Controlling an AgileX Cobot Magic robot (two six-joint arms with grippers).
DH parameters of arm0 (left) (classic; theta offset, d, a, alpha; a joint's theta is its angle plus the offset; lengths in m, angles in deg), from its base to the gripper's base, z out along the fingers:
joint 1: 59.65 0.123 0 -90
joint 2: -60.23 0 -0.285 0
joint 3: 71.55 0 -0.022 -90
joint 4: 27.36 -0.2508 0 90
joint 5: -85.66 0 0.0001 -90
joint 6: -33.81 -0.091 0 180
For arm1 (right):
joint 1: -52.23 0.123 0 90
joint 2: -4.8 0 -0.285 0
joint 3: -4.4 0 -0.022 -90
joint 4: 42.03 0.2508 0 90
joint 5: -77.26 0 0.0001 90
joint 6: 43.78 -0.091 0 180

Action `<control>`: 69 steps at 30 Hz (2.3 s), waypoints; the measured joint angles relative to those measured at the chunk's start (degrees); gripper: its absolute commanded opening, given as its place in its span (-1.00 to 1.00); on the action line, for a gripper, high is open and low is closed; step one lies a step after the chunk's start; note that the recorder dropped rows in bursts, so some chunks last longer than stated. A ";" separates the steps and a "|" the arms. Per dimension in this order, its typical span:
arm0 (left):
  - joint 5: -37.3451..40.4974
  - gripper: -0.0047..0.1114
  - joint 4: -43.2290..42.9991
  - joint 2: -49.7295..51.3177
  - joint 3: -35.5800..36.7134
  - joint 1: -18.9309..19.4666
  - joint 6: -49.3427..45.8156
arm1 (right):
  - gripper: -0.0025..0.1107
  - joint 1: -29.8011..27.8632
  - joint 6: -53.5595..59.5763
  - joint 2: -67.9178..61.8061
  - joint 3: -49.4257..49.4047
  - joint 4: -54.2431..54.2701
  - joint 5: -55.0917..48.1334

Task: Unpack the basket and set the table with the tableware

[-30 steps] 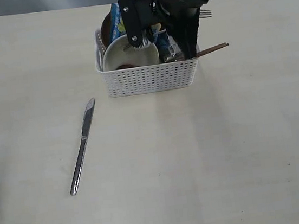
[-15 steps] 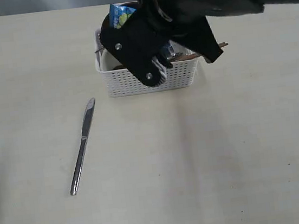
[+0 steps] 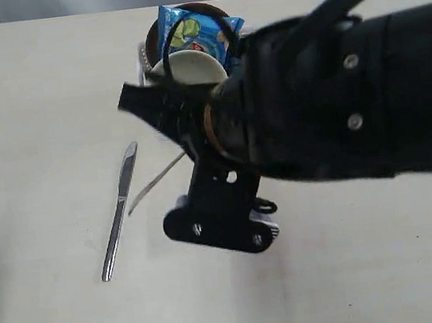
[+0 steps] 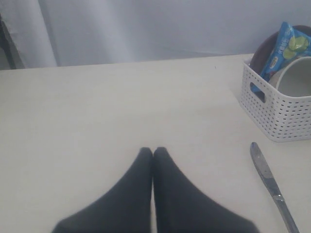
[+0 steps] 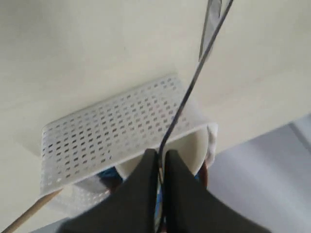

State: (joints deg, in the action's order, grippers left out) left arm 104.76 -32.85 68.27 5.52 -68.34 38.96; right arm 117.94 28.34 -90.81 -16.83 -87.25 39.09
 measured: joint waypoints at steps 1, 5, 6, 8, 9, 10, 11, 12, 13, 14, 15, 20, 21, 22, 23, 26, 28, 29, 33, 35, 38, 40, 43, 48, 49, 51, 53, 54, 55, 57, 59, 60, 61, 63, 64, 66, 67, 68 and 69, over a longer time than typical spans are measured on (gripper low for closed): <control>0.00 -0.92 0.00 0.00 0.00 0.00 0.00 | -0.96 0.25 1.73 -0.87 -0.92 0.00 2.21; 0.00 -0.92 0.00 0.00 0.00 0.00 0.00 | -0.96 0.62 5.11 -4.22 -1.88 -0.24 8.52; 0.00 -0.92 0.00 0.00 0.00 0.00 0.00 | -0.96 0.62 5.67 -5.01 -1.88 -0.57 9.30; 0.00 -0.92 0.00 0.00 0.00 0.00 0.00 | -0.96 0.67 6.21 -6.94 -1.88 -0.86 10.21; 0.00 -0.92 0.00 0.00 0.00 0.00 0.00 | -0.96 0.67 6.30 -7.69 -1.88 -1.00 10.44; 0.00 -0.92 0.00 0.00 0.00 0.00 0.00 | -0.96 0.67 6.41 -8.68 -1.88 -1.09 10.84; 0.00 -0.92 0.00 0.00 0.00 0.00 0.00 | -0.96 0.67 6.41 -9.24 -1.88 -1.64 11.29; 0.00 -0.92 0.00 0.00 0.00 0.00 0.00 | -0.96 0.67 6.41 -9.73 -1.88 -2.29 11.69; 0.00 -0.92 0.00 0.00 0.00 0.00 0.00 | -0.96 0.67 6.41 -10.43 -1.88 -2.94 12.24; 0.00 -0.92 0.00 0.00 0.00 0.00 0.00 | -0.96 0.67 6.41 -10.87 -1.88 -3.22 12.54; 0.00 -0.92 0.00 0.00 0.00 0.00 0.00 | -0.96 0.67 6.41 -11.41 -1.88 -3.48 13.21; 0.00 -0.92 0.00 0.00 0.00 0.00 0.00 | -0.96 0.67 3.93 -12.57 -1.88 -3.84 15.10; 0.00 -0.92 0.00 0.00 0.00 0.00 0.00 | -0.96 0.67 2.93 -12.71 -1.88 -3.83 15.50; 0.00 -0.92 0.00 0.00 0.00 0.00 0.00 | -0.96 0.54 2.06 -12.97 -1.88 -3.83 16.18; 0.00 -0.92 0.00 0.00 0.00 0.00 0.00 | -0.96 0.41 0.92 -13.10 -1.88 -3.83 17.07; 0.00 -0.92 0.00 0.00 0.00 0.00 0.00 | -0.96 -0.60 -3.16 -14.28 -2.02 -2.88 22.63; 0.00 -0.92 0.00 0.00 0.00 0.00 0.00 | -0.96 -1.09 -4.82 -15.55 -2.02 -2.86 24.76; 0.00 -0.92 0.00 0.00 0.00 0.00 0.00 | -0.96 -1.19 -5.20 -16.22 -2.02 -2.86 24.89; 0.00 -0.92 0.00 0.00 0.00 0.00 0.00 | -0.96 -1.31 -6.28 -18.20 -2.02 -2.86 24.89; 0.00 -0.92 0.00 0.00 0.00 0.00 0.00 | -0.96 -1.31 -6.84 -18.93 -2.02 -2.86 24.61; 0.00 -0.92 0.00 0.00 0.00 0.00 0.00 | -0.96 -1.31 -8.85 -19.86 -2.02 -2.86 24.52; 0.00 -0.92 0.00 0.00 0.00 0.00 0.00 | -0.96 -1.31 -10.07 -20.28 -2.02 -2.86 24.48; 0.00 -0.92 0.00 0.00 0.00 0.00 0.00 | -0.96 -1.31 -12.16 -20.99 -2.02 -2.86 24.48; 0.00 -0.92 0.00 0.00 0.00 0.00 0.00 | -0.57 -2.26 -16.54 -21.46 -2.02 -2.86 26.58; 0.00 -0.92 0.00 0.00 0.00 0.00 0.00 | -0.43 -2.79 -17.52 -21.46 -2.02 -2.86 27.10; 0.00 -0.92 0.00 0.00 0.00 0.00 0.00 | -0.23 -3.55 -19.15 -21.46 -2.02 -2.74 27.89; 0.00 -0.92 0.00 0.00 0.00 0.00 0.00 | -0.16 -3.94 -20.17 -21.46 -2.02 -2.49 28.01; 0.00 -0.92 0.00 0.00 0.00 0.00 0.00 | -0.17 -4.06 -20.47 -21.49 -2.02 -2.21 28.01; 0.00 -0.92 0.00 0.00 0.00 0.00 0.00 | -0.19 -4.06 -20.76 -21.49 -2.02 -1.99 28.01; 0.00 -0.92 0.00 0.00 0.00 0.00 0.00 | -0.25 -4.06 -20.94 -21.49 -2.02 -0.23 28.01; 0.00 -0.92 0.00 0.00 0.00 0.00 0.00 | -0.39 -4.06 -21.69 -20.60 -2.02 2.93 28.04; 0.00 -0.92 0.00 0.00 0.00 0.00 0.00 | -0.45 -4.06 -22.53 -19.84 -2.02 4.91 28.04; 0.00 -0.92 0.00 0.00 0.00 0.00 0.00 | -0.54 -4.06 -23.40 -19.08 -2.02 6.60 28.04; 0.00 -0.92 0.00 0.00 0.00 0.00 0.00 | -0.69 -4.06 -26.61 -16.68 -2.02 11.26 27.50; 0.00 -0.92 0.00 0.00 0.00 0.00 0.00 | -0.78 -4.06 -28.94 -15.57 -2.02 13.29 27.15; 0.00 -0.92 0.00 0.00 0.00 0.00 0.00 | -0.93 -4.06 -35.81 -12.65 -2.02 18.54 26.47; 0.00 -0.92 0.00 0.00 0.00 0.00 0.00 | -0.96 -4.06 -39.88 -11.16 -2.02 20.59 26.18; 0.00 -0.92 0.00 0.00 0.00 0.00 0.00 | -0.96 -4.16 -47.64 -9.77 -1.87 23.98 25.50; 0.00 -0.92 0.00 0.00 0.00 0.00 0.00 | -0.96 -4.41 -59.33 -7.84 -0.23 29.78 22.69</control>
State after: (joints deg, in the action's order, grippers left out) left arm 104.76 -32.85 68.27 5.52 -68.34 38.96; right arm 113.53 -30.98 -98.65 -17.07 -57.47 61.78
